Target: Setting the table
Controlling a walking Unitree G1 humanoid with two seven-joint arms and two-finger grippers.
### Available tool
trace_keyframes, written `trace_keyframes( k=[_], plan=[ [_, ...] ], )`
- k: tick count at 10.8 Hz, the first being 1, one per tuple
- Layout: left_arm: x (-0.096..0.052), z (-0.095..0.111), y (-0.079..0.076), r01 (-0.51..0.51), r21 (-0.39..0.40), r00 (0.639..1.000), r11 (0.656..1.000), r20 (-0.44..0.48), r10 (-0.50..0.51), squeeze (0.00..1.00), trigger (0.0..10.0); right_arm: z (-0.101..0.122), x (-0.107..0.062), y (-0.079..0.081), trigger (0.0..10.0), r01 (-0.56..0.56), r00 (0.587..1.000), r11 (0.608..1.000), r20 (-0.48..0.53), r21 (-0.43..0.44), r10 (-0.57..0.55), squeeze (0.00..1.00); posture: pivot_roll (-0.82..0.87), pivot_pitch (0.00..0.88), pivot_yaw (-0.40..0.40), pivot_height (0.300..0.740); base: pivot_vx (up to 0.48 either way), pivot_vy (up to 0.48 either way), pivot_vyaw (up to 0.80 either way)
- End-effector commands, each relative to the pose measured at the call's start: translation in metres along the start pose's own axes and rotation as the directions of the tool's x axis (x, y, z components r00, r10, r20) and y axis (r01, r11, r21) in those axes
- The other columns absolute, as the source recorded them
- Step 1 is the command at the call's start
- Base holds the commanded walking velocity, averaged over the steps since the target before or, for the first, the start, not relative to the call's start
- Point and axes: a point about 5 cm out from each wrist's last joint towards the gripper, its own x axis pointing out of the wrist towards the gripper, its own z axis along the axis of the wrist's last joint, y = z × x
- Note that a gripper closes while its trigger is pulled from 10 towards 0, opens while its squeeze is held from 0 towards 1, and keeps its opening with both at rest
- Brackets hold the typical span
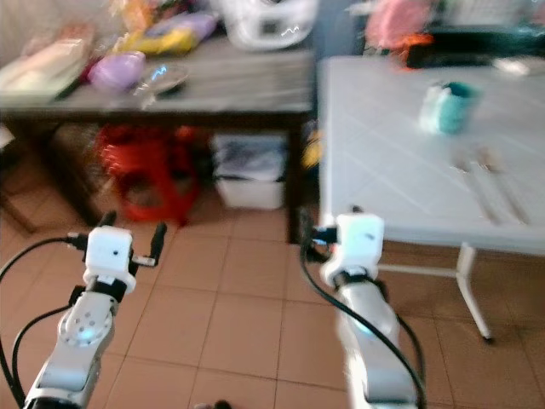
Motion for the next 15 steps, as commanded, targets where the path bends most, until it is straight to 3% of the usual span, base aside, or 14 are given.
trace_keyframes(
  k=[1,3,4,6,8,10,12,15],
  plan=[
    [0.005,0.007,0.0,-0.017,-0.004,1.0,1.0,0.023,0.017,0.0,10.0,-0.005,0.0,-0.003,10.0,0.004,1.0,1.0,-0.013,-0.002,-0.004,0.0,-0.03,0.079,0.076,0.74,0.0,0.0,0.0],
    [0.012,0.023,-0.019,0.06,-0.07,0.996,0.996,0.07,-0.055,0.0,10.0,0.0,0.006,-0.011,10.0,0.055,0.998,0.998,0.002,-0.002,-0.055,0.0,-0.02,0.079,0.053,0.74,0.0,0.0,0.0],
    [0.014,0.029,-0.021,0.066,-0.095,0.994,0.993,0.088,-0.058,0.0,10.0,0.005,0.009,-0.009,10.0,0.054,0.998,0.998,0.016,-0.009,-0.054,0.0,-0.01,0.086,0.041,0.74,0.0,0.0,0.0],
    [0.019,0.043,-0.023,0.067,-0.263,0.991,0.963,0.132,-0.033,0.0,10.0,0.015,0.014,-0.018,10.0,0.14,0.989,0.988,0.059,-0.069,-0.136,0.0,-0.01,0.088,0.02,0.74,0.0,0.0,0.0],
    [0.021,0.051,-0.025,0.068,-0.301,0.989,0.951,0.149,-0.023,0.0,10.0,0.02,0.014,-0.022,10.0,0.136,0.988,0.987,0.079,-0.087,-0.129,0.0,0.0,0.078,0.014,0.74,0.0,0.0,0.0],
    [0.013,0.055,-0.013,0.029,-0.291,0.987,0.956,0.158,0.018,0.0,10.0,0.026,0.0,-0.028,10.0,0.161,0.984,0.985,0.086,-0.07,-0.154,0.0,-0.01,0.08,0.014,0.74,0.0,0.0,0.0],
    [-0.003,0.04,-0.005,-0.017,-0.258,0.995,0.966,0.094,0.043,0.0,10.0,0.027,-0.02,-0.027,10.0,0.146,0.987,0.983,0.085,-0.107,-0.137,0.0,-0.02,0.096,0.021,0.74,0.0,0.0,0.0],
    [-0.004,0.04,-0.011,0.014,-0.26,0.997,0.966,0.075,0.006,0.0,10.0,0.023,-0.026,-0.026,10.0,0.142,0.989,0.984,0.05,-0.107,-0.137,0.0,-0.03,0.102,0.028,0.74,0.0,0.0,0.0]
  ],
)
